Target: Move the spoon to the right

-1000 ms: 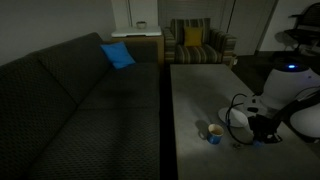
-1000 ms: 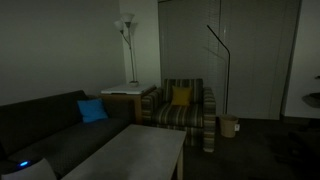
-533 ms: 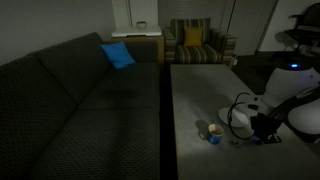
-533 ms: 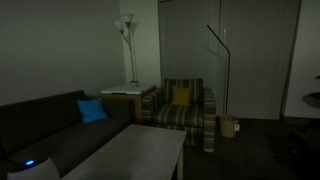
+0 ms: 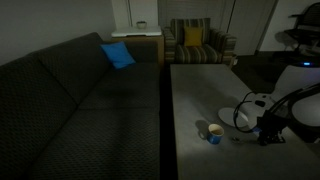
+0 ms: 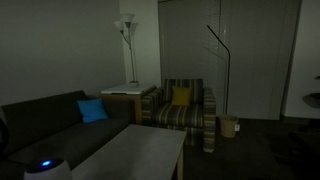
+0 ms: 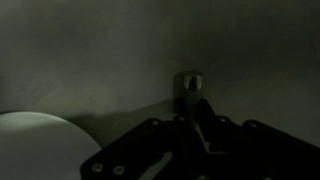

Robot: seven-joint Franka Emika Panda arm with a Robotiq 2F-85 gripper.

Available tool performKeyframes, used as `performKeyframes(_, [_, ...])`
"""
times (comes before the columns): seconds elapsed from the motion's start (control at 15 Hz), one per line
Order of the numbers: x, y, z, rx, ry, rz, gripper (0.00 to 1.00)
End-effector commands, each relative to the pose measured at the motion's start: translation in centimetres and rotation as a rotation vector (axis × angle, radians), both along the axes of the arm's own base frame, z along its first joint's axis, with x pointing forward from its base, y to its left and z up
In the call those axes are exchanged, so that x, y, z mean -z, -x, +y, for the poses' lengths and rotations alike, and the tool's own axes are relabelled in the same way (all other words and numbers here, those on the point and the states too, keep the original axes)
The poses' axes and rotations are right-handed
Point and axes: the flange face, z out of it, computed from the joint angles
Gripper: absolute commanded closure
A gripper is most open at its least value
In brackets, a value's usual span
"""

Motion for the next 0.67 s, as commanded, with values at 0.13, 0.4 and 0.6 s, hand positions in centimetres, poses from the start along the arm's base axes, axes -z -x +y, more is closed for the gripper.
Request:
performKeyframes(0.13, [1.8, 2.3, -2.1, 0.155, -0.151, 0.108, 0.96])
performKeyframes(0.4, [1.7, 2.7, -3.0, 0.28, -0.219, 0.157, 0.96])
performKeyframes(0.6, [0.8, 2.9, -3.2, 0.403, -0.257, 0.121, 0.96])
